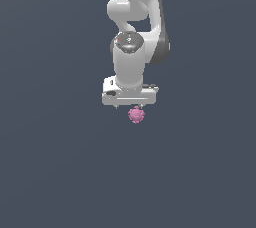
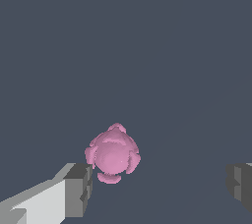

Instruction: Pick up the object and move it to a goal position.

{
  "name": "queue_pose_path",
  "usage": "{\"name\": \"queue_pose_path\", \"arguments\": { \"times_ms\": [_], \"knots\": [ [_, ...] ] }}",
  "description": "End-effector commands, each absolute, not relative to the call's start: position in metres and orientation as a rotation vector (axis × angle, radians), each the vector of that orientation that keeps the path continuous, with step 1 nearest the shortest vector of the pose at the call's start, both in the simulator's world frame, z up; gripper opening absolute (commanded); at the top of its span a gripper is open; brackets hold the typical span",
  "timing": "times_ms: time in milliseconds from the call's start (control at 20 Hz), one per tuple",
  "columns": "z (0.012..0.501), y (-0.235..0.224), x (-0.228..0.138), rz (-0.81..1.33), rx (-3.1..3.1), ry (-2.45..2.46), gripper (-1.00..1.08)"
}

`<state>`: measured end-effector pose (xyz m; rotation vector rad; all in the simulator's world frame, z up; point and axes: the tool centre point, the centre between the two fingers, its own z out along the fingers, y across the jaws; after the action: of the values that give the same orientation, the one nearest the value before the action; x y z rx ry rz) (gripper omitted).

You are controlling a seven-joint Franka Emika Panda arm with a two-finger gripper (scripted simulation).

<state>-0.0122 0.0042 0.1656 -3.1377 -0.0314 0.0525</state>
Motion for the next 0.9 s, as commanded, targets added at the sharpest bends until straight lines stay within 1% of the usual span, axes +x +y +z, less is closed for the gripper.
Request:
{"name": "queue_pose_path", "arguments": {
  "times_ms": [0,450,850],
  "knots": [
    [0.166,0.004,-0.012,0.053,-3.138,-0.031,1.0],
    [0.167,-0.007,-0.011,0.071,-3.122,-0.023,1.0],
    [0.163,-0.004,-0.013,0.067,-3.124,-0.073,1.0]
  ]
}}
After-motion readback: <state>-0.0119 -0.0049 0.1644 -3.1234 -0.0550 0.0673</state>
